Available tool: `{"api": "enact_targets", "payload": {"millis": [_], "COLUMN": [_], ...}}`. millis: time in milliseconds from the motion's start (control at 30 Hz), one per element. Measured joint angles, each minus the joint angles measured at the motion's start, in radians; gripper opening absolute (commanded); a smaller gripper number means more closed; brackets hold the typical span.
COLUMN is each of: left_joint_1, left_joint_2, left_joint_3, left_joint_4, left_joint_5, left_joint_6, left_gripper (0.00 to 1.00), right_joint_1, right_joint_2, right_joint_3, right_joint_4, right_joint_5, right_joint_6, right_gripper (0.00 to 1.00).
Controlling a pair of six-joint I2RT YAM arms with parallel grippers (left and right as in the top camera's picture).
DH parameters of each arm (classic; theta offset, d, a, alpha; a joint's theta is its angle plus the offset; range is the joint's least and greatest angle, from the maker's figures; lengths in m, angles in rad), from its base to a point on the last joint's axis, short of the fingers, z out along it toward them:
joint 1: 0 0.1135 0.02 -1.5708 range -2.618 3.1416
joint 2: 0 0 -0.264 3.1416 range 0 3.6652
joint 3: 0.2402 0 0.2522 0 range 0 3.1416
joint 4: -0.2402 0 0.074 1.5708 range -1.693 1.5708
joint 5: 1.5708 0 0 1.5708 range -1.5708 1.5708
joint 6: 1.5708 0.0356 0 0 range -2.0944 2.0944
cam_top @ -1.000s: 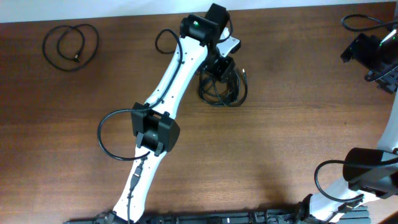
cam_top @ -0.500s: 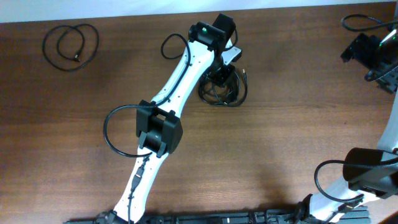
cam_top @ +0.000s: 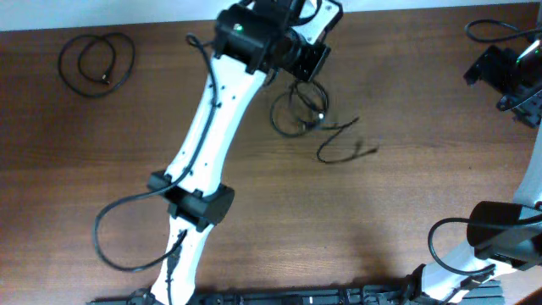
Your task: Untangle cables
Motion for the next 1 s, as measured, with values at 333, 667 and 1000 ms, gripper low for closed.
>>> {"api": "enact_targets", "payload": {"millis": [333, 667, 1000], "left_joint_1": [0.16, 0.186, 0.086], "left_joint_2": [-0.184, -0.29, -0.282], "left_joint_3": [0.001, 0.006, -0.002], "left_joint_4": [0.302, 0.328, 0.123], "left_joint_5": [-0.006, -0.158, -0.291], "left_joint_6": [-0.152, -0.255, -0.247], "left_gripper": [0.0, 0.0, 0.0], "right_joint_1": [0.0, 0.0, 0.0], "right_joint_2": [0.0, 0.0, 0.0], "right_joint_3": [0.0, 0.0, 0.0], "right_joint_4": [0.0, 0.0, 0.0], "right_joint_5": [0.0, 0.0, 0.0], "right_joint_6": [0.0, 0.0, 0.0], "right_gripper": [0.98, 0.98, 0.98]}}
